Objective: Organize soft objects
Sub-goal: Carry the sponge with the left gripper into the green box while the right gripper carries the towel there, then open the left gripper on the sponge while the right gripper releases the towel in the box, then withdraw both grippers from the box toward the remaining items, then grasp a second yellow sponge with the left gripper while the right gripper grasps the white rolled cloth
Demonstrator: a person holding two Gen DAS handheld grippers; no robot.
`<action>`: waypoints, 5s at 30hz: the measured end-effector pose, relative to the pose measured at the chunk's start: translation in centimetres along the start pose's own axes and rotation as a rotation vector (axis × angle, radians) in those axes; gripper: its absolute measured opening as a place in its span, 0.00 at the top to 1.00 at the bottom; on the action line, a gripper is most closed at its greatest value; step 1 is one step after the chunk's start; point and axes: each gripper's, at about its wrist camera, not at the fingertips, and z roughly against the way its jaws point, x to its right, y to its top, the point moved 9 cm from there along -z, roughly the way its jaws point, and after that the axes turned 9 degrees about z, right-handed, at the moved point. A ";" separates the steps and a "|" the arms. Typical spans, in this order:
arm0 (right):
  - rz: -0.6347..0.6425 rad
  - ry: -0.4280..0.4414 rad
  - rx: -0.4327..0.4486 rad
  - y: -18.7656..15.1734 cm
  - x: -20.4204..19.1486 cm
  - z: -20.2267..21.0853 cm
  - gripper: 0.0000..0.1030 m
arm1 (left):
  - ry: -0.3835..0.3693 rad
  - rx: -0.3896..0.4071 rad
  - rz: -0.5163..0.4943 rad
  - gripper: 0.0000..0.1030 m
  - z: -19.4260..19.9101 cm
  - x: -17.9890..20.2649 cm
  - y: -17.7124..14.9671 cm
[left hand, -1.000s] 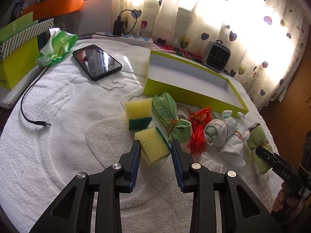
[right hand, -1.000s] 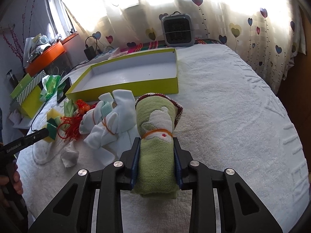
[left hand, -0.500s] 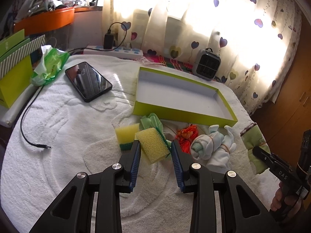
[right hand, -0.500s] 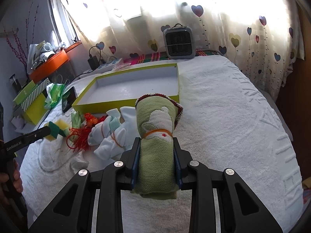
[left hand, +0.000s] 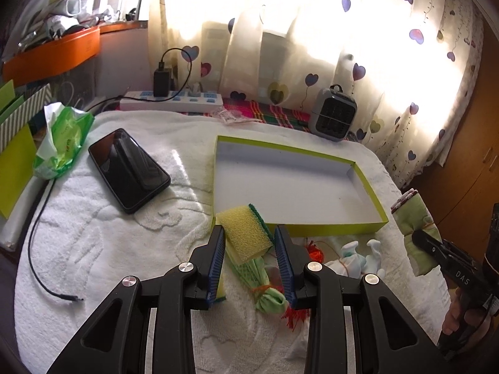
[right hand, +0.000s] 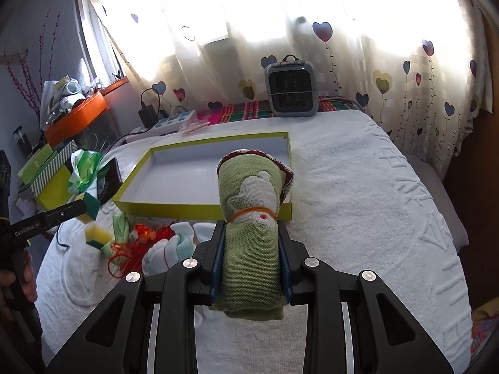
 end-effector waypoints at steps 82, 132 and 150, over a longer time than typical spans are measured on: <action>0.071 -0.100 -0.066 4.9 0.0 -10.6 0.49 | 0.136 -0.107 -0.146 0.54 -12.5 1.7 5.6; -0.076 0.014 -0.066 -3.7 -3.2 -2.1 0.43 | 0.122 0.039 -0.021 0.53 1.7 -3.6 -3.1; -0.087 0.069 -0.149 -5.5 -5.6 -5.0 0.42 | 0.087 -0.005 0.086 0.53 2.1 -8.2 -4.6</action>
